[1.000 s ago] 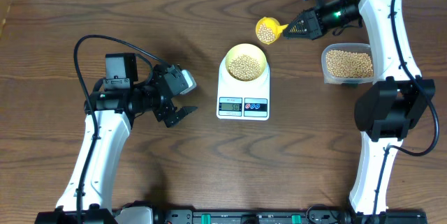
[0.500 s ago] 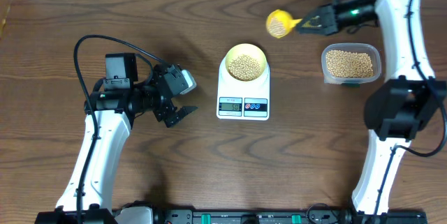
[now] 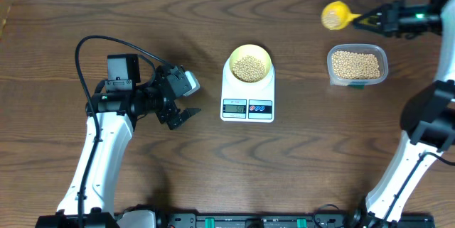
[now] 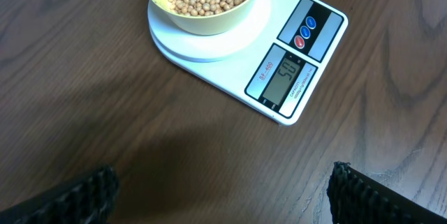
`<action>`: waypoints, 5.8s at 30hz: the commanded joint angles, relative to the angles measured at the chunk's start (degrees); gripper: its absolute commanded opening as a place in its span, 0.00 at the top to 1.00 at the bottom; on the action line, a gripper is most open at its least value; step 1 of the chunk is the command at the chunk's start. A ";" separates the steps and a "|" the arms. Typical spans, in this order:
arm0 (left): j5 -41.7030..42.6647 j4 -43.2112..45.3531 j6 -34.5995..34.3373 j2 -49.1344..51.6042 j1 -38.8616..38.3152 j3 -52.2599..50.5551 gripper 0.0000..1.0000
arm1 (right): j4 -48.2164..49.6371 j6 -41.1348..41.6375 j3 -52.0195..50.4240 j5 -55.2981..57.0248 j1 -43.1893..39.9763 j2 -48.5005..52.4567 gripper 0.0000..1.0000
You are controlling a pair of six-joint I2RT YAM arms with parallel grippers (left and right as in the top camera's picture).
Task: Scoop item into bowl and weigh 50g on scale
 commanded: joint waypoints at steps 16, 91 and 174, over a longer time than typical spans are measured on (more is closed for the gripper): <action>-0.11 0.02 0.57 0.22 0.20 0.35 0.02 | -0.20 13.05 1.46 13.60 -8.68 -2.73 0.99; -0.11 0.02 0.59 0.22 0.20 0.35 0.02 | -0.20 35.08 1.46 79.49 25.38 -5.11 0.99; -0.13 0.02 0.57 0.22 0.20 0.35 0.02 | 18.45 22.45 -26.49 17.31 -6.16 -9.75 0.99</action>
